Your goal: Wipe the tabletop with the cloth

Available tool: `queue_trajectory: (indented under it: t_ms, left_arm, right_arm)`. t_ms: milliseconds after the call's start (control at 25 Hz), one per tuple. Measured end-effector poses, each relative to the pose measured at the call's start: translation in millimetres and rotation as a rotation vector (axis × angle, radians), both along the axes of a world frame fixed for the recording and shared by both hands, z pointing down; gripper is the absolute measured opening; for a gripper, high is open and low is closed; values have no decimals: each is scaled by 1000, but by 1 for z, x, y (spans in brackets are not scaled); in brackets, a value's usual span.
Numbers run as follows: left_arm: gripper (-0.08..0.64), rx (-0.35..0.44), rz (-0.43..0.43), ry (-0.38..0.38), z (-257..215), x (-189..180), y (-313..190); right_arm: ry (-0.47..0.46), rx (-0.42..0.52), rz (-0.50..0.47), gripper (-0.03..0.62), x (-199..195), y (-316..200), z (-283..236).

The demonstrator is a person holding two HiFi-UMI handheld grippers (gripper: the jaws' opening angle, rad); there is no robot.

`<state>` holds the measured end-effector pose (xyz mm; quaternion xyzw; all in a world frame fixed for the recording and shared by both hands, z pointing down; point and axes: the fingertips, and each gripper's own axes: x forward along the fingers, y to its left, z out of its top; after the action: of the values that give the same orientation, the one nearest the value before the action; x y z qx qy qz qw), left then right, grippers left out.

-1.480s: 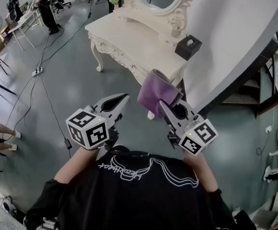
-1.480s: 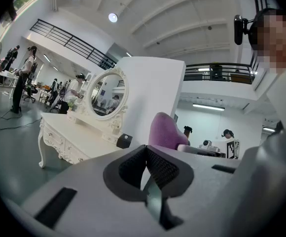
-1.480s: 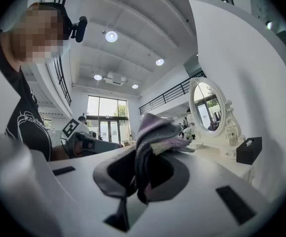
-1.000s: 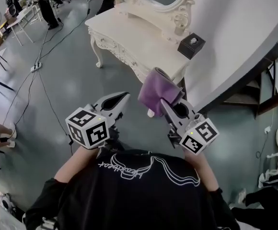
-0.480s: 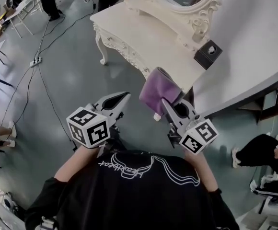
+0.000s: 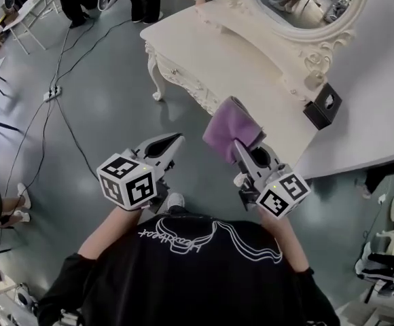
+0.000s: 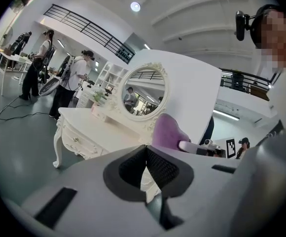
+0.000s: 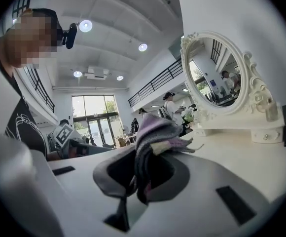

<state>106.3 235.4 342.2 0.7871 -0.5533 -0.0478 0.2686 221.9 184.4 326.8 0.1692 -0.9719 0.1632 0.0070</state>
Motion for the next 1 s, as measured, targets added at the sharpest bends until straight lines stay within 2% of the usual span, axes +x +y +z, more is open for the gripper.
queue_trajectory:
  t_ms: [240,400,720,1000]
  left_arm:
    - [4,-17,-41,0,14,-95,-27]
    - [3,-32,-71,10,25,-137,-39]
    - [5,-69,-95,17,44,-175,-63]
    - [4,-55,-108,48,43,-205,-114]
  right_arm:
    - [6,-13,-19,49,-86,-35,13]
    - [7,-17,-44,49,-128,-48,19]
    - [16,-47,-78,49,-173,-76,38]
    - [-2,-48,-75,49,-204,-134,39]
